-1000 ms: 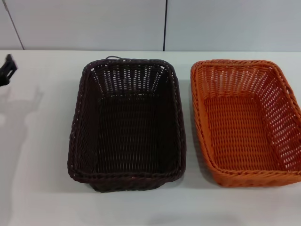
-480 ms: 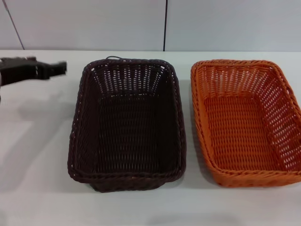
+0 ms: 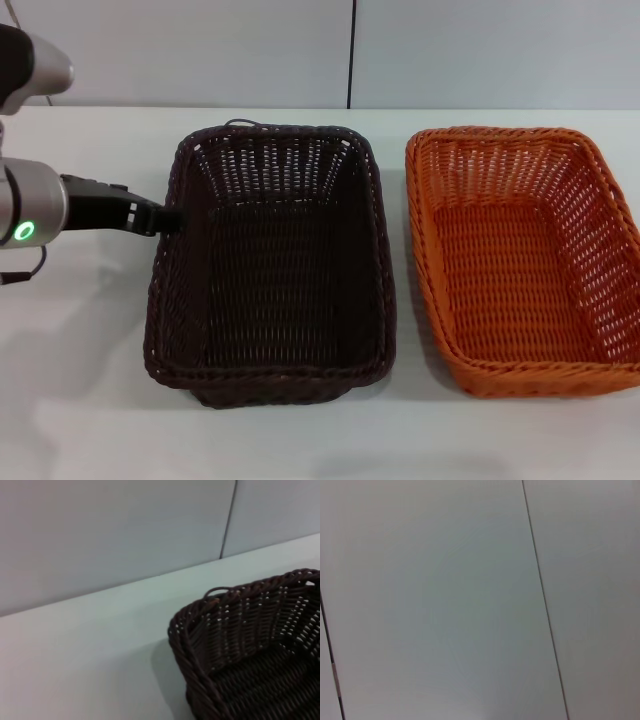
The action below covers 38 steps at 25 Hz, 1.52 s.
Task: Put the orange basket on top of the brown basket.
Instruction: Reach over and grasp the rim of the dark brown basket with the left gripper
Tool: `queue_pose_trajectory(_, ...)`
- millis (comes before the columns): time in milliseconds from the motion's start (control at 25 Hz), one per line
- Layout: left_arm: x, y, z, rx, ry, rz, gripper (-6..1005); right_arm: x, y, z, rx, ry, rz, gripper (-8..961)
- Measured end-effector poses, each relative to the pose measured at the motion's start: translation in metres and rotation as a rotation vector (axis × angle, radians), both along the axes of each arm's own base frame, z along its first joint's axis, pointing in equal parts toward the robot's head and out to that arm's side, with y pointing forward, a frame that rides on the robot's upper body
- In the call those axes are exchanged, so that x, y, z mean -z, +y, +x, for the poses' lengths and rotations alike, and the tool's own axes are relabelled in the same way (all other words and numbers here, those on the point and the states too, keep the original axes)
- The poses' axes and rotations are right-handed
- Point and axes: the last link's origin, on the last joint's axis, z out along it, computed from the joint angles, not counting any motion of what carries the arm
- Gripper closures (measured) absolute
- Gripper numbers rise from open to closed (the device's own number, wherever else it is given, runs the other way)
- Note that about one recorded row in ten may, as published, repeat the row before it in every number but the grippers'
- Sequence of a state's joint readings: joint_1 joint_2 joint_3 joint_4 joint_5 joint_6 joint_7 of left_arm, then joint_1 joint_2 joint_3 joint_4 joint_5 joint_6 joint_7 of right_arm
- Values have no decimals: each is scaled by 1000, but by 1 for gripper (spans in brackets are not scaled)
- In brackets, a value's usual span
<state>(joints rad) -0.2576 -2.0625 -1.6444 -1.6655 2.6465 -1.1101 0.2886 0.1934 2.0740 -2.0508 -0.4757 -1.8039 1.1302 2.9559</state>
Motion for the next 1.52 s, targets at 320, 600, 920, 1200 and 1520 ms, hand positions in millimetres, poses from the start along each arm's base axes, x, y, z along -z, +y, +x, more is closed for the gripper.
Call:
queue_pose_trajectory(320,18,6,-4,-32,10,-67,233,0,0,1,4,-4,-2,255)
queue_pose_trajectory(600,31,13,-13,-67,24,-108,241,1,0,2,9,2,-9,257)
queue_pose_trajectory(920,33,17,-17,-83,67,-111,250,1,0,3,11,4,-10,259)
queue_pose_trajectory(1200,30,14,-15,-63,90,-117,351,1,1,2,10,4,-10,260)
queue_pose_trajectory(1520,25,13,-10,-16,129,-146,547,1,1,2,10,3,-9,262)
